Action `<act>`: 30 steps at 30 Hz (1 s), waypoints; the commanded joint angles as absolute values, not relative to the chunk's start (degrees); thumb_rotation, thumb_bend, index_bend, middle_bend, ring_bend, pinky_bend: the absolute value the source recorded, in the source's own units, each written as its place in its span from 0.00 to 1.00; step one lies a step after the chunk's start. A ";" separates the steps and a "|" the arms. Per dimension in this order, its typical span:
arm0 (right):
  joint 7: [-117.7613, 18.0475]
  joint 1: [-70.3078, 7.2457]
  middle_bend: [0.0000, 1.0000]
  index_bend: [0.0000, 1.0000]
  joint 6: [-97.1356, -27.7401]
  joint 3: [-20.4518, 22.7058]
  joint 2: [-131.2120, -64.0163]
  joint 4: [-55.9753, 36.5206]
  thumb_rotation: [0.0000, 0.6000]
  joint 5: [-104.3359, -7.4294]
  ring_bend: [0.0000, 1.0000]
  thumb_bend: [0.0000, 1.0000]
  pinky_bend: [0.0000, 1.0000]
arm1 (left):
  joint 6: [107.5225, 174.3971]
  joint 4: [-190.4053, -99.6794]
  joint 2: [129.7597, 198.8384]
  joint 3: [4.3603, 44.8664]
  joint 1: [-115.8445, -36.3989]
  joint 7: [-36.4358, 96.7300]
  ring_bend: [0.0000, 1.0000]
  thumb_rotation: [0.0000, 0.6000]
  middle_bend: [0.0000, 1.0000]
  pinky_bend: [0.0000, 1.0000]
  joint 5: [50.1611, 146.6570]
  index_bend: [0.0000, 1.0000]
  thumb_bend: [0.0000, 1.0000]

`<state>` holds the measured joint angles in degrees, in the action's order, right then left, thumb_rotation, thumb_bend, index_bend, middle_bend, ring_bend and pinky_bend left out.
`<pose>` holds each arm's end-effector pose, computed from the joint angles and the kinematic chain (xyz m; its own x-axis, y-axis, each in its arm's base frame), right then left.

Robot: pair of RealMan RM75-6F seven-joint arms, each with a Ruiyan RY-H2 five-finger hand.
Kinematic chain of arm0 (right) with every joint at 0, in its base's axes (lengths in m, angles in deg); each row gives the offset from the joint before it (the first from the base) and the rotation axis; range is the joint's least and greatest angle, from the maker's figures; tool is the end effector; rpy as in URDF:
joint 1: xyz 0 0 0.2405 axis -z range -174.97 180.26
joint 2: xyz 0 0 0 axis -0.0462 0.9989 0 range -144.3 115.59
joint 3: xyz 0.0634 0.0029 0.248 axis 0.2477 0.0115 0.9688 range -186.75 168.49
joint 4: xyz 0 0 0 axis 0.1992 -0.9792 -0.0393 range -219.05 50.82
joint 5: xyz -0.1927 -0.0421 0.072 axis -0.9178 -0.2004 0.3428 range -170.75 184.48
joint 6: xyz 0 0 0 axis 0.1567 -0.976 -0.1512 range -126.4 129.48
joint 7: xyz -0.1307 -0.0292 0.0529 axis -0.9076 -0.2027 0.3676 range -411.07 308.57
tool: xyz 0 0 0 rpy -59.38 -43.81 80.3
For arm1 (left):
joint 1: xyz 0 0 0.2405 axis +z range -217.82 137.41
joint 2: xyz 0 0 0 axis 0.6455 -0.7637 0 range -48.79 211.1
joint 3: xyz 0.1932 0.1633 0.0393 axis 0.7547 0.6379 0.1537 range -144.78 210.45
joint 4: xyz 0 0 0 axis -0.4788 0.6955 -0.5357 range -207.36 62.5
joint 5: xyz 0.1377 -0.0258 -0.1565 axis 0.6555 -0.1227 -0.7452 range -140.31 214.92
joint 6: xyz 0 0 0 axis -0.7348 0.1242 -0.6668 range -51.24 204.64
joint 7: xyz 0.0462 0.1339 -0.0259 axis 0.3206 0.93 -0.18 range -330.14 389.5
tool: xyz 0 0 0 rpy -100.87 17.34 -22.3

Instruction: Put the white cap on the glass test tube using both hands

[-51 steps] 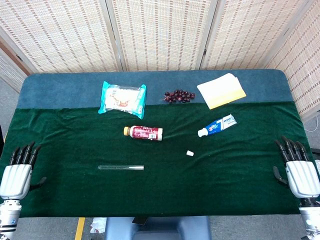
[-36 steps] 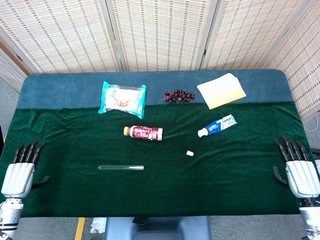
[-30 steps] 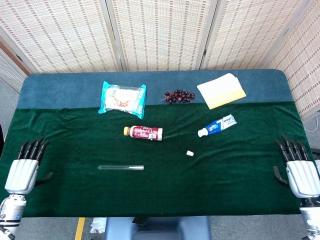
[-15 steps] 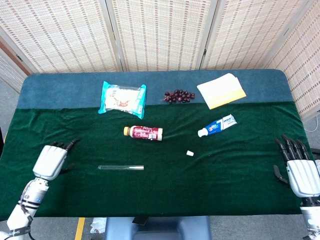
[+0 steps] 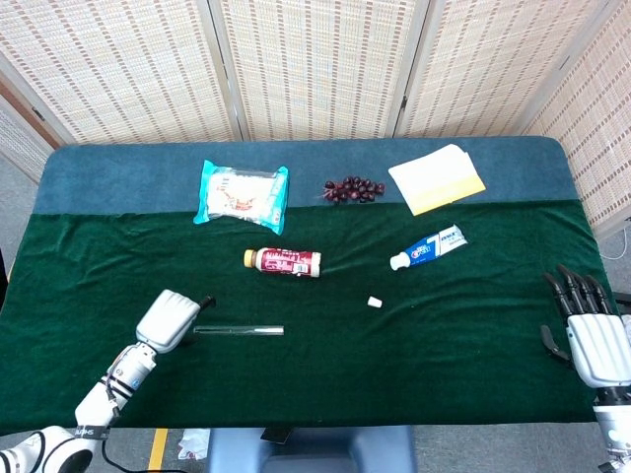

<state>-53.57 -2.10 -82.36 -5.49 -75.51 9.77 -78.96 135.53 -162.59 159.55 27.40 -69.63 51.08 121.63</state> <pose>-0.3101 -0.1832 0.1725 0.4534 -0.0080 0.8913 -0.8913 -0.0071 0.4533 -0.2026 0.2853 0.0282 0.6300 0.1472 0.7626 0.7191 -0.4815 -0.5011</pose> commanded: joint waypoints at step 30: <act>-49.91 -1.63 0.00 0.00 -81.77 -5.84 -75.91 7.43 1.00 -78.20 0.00 0.51 0.00 | 132.25 -156.61 171.83 26.45 -75.33 57.41 1.00 1.00 1.00 0.88 108.89 0.49 0.33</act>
<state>-49.92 -1.63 -81.78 -5.84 -75.90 7.44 -78.21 132.18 -156.68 171.76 26.47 -75.29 57.37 108.98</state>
